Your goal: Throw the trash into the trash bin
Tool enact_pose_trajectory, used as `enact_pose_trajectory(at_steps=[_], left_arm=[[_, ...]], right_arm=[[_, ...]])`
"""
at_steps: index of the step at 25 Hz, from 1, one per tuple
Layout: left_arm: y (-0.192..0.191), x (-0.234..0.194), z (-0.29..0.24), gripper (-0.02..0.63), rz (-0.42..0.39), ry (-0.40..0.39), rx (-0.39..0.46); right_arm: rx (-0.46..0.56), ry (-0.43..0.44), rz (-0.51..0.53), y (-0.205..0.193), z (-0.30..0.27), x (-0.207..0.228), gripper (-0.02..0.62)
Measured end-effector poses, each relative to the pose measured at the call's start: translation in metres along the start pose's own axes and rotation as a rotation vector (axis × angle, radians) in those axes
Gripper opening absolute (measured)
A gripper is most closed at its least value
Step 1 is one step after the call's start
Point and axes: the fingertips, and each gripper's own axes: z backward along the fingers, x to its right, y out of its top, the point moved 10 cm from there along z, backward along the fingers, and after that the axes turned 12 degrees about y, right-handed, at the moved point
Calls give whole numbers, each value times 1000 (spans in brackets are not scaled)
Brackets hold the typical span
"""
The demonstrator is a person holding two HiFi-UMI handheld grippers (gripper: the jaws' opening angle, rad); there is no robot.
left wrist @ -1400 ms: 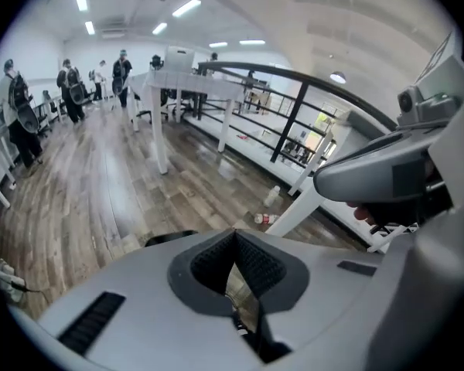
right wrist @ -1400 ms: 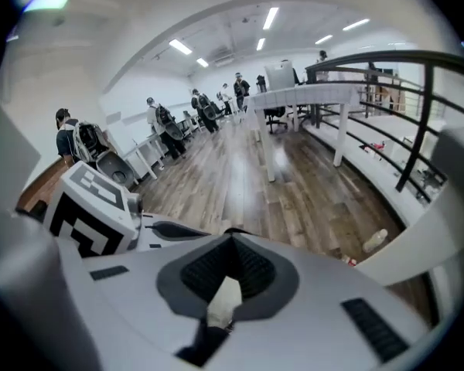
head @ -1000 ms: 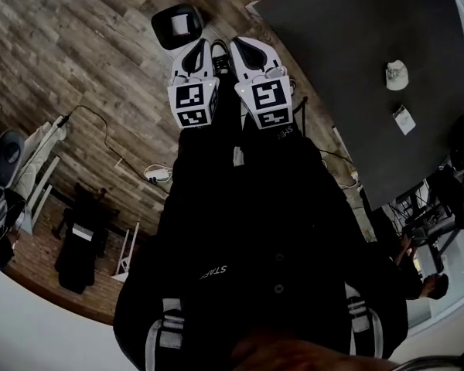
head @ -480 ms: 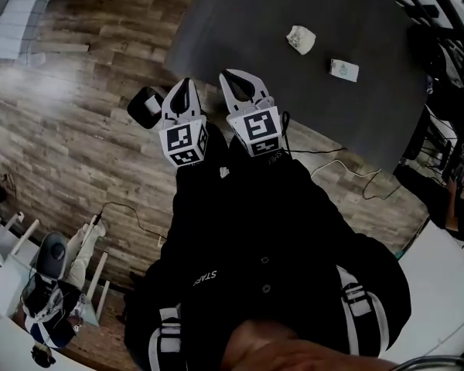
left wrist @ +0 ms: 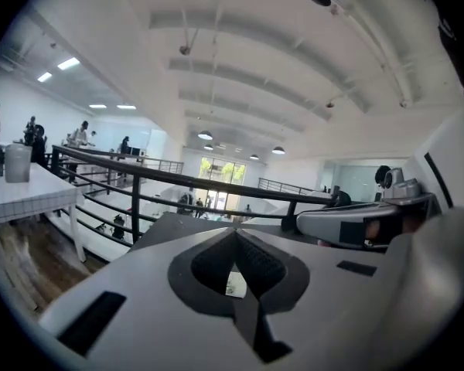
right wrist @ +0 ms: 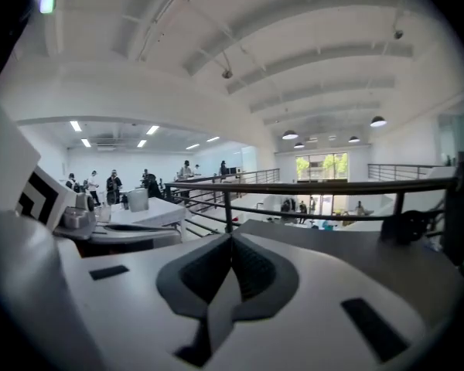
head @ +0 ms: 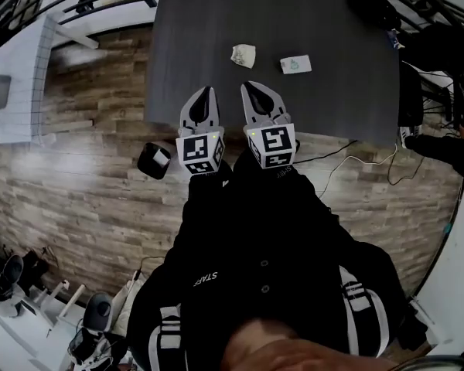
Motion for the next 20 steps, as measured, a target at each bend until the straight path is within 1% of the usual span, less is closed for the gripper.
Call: enact_pose_trajectory(at_steps=[3, 8, 10, 13, 16, 20], left_arm=[[9, 35, -12, 2, -32, -74, -3], [28, 82, -23, 2, -77, -174, 21], [36, 98, -27, 2, -80, -221, 40], [49, 120, -33, 2, -116, -277, 67], [60, 129, -39, 2, -149, -304, 90], [79, 133, -46, 2, -165, -336, 140]], right_arm=[[43, -108, -16, 7, 27, 24, 15], [103, -196, -18, 24, 57, 47, 15], [119, -222, -21, 30, 66, 54, 15], [150, -247, -11, 41, 74, 64, 15], [178, -265, 2, 52, 78, 71, 15], [214, -284, 23, 68, 81, 78, 15]])
